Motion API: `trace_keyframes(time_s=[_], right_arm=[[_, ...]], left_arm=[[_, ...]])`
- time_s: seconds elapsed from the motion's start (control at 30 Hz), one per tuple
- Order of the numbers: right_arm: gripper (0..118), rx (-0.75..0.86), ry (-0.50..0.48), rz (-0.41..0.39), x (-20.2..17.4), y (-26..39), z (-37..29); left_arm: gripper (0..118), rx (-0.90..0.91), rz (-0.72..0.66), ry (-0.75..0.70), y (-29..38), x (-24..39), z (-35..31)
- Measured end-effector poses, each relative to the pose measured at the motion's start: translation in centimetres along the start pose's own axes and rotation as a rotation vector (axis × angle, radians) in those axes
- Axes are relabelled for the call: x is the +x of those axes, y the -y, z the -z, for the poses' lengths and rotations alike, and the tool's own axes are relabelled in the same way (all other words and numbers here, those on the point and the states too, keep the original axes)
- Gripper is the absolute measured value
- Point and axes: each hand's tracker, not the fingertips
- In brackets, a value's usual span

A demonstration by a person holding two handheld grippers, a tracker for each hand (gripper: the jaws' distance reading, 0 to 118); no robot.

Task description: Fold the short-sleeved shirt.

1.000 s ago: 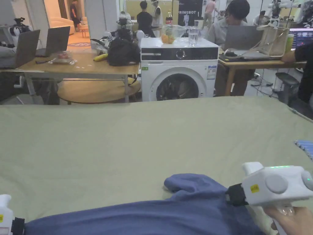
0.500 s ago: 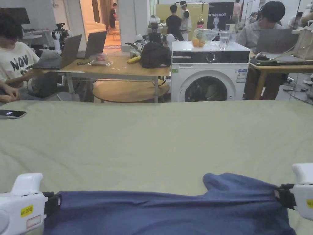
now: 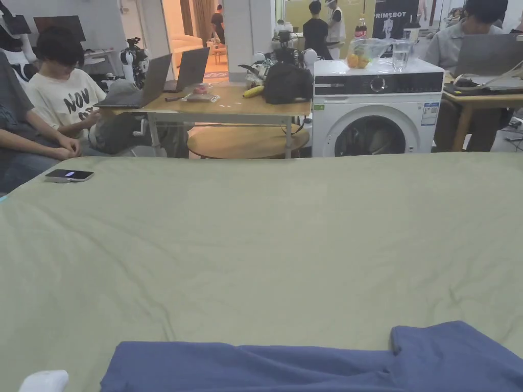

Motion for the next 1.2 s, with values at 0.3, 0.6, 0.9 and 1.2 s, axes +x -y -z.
trace_keyframes(time_s=[0.3,0.6,0.9,1.2], right_arm=[[54,0.139,0.019,-0.009,-1.2,-0.3,-3.6],[1,0.361,-0.138,-0.009,-6.9,-6.3,-4.9],[0,0.306,-0.187,-0.022,-11.9,-6.5,-0.1],[0,0.260,-0.229,-0.036,-10.4,-5.3,-0.5]], left_arm=[[54,0.248,0.085,-0.014,-3.5,3.4,-3.4],[0,0.527,0.187,0.100,-10.8,10.9,-5.1],[22,0.442,0.206,0.138,-10.5,12.4,-3.7],[86,0.224,-0.277,0.142,-5.4,-2.5,-4.1]])
